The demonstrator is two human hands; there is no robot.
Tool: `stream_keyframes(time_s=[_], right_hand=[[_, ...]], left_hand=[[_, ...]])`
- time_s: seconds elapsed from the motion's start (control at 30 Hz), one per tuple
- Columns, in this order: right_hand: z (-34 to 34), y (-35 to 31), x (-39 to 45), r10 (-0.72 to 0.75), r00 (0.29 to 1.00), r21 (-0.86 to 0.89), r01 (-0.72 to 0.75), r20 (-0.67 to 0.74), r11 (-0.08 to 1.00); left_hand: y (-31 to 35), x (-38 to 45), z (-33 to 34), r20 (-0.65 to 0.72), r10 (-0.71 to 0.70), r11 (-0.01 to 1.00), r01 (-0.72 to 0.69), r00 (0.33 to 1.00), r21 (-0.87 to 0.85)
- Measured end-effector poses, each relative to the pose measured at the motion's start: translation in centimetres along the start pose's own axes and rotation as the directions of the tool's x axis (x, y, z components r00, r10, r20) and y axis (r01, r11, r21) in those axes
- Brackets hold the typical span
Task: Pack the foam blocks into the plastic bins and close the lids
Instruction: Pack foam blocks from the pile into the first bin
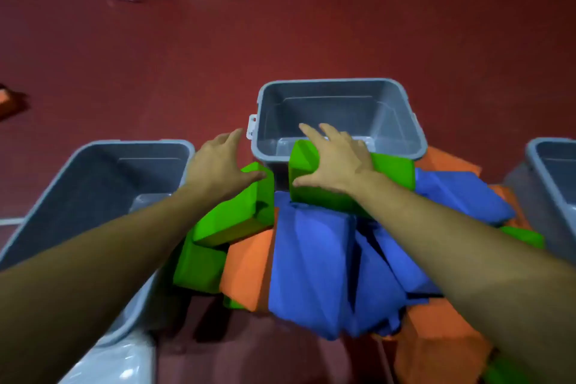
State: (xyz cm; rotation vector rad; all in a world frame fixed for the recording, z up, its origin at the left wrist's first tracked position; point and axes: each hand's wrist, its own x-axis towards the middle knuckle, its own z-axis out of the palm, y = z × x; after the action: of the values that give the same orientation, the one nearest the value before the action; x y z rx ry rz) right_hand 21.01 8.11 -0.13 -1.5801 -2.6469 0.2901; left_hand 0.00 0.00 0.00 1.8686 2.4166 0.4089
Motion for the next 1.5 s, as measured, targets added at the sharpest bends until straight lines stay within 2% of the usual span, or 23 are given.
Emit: stream_keyframes(time_s=[0.07, 0.13, 0.23, 0.33, 0.5, 0.63, 0.77, 0.9, 1.0, 1.1, 1.17, 1.23, 1.27, 1.33, 1.4, 1.5], right_hand=[[2.4, 0.2, 0.5, -0.044, 0.997, -0.162, 0.033, -0.068, 0.986], [4.0, 0.7, 0.6, -0.055, 0.987, -0.246, 0.016, -0.151, 0.969], [4.4, 0.3, -1.4, -0.053, 0.964, -0.218, -0.006, -0.261, 0.976], [2.5, -0.8, -3.0, -0.129, 0.926, -0.200, 0.060, -0.355, 0.978], [-1.0, -3.5, -5.0, -0.256, 0.836, -0.173, 0.196, -0.485, 0.965], [-2.2, -6.3, -5.7, -0.332, 0.791, -0.086, 0.338, -0.514, 0.937], [-2.4, -9.5, -5.7, -0.374, 0.720, 0.102, 0.523, -0.584, 0.846], [-1.4, -12.8, -5.7, -0.412, 0.696, 0.228, 0.632, -0.588, 0.741], [0.1, -15.7, -5.3, -0.389, 0.664, 0.262, 0.663, -0.638, 0.702], [3.3, -19.2, -5.5, -0.273, 0.697, 0.336, 0.603, -0.663, 0.724], [6.1, -21.8, -6.2, -0.278, 0.762, 0.365, 0.554, -0.585, 0.749], [9.5, -23.9, -6.8, -0.400, 0.846, 0.410, 0.524, -0.353, 0.746], [11.3, -24.9, -7.2, -0.475, 0.853, 0.428, 0.519, -0.214, 0.740], [14.7, -26.4, -8.1, -0.597, 0.802, 0.442, 0.540, -0.012, 0.716], [17.6, -27.7, -8.9, -0.671, 0.730, 0.453, 0.558, 0.129, 0.695], [21.3, -29.6, -9.6, -0.684, 0.659, 0.441, 0.538, 0.313, 0.719]], left_hand=[[-1.0, -0.2, 2.7, -0.060, 0.014, 1.000, -0.013, 0.998, 0.017], [-2.1, -1.2, 5.1, -0.094, -0.008, 1.000, 0.007, 0.996, -0.003], [-2.4, -4.2, 7.0, -0.097, -0.042, 0.992, 0.030, 0.994, -0.120], [-2.4, -5.5, 5.4, -0.124, -0.054, 0.970, 0.023, 0.991, -0.244], [-2.1, -5.8, 0.4, -0.276, 0.008, 0.898, -0.129, 0.961, -0.421], [-3.2, -7.0, -4.2, -0.325, 0.130, 0.895, -0.252, 0.937, -0.368], [-5.4, -8.4, -7.5, -0.342, 0.171, 0.889, -0.294, 0.924, -0.350], [-8.4, -9.8, -9.2, -0.284, 0.203, 0.925, -0.278, 0.937, -0.258], [-10.8, -10.9, -10.4, -0.287, 0.176, 0.951, -0.238, 0.942, -0.198], [-14.4, -12.6, -11.4, -0.347, 0.117, 0.978, -0.169, 0.931, -0.124], [-17.5, -13.8, -11.6, -0.389, 0.039, 0.992, -0.081, 0.921, -0.093], [-20.6, -15.1, -11.2, -0.395, -0.037, 0.998, 0.018, 0.918, -0.054], [-22.1, -15.8, -10.8, -0.382, -0.068, 0.998, 0.060, 0.922, -0.032], [-24.8, -17.2, -9.8, -0.338, -0.118, 0.992, 0.125, 0.934, 0.000], [-27.0, -18.7, -8.5, -0.287, -0.162, 0.985, 0.173, 0.944, 0.012], [-29.6, -20.5, -6.3, -0.214, -0.219, 0.974, 0.225, 0.952, 0.002]])
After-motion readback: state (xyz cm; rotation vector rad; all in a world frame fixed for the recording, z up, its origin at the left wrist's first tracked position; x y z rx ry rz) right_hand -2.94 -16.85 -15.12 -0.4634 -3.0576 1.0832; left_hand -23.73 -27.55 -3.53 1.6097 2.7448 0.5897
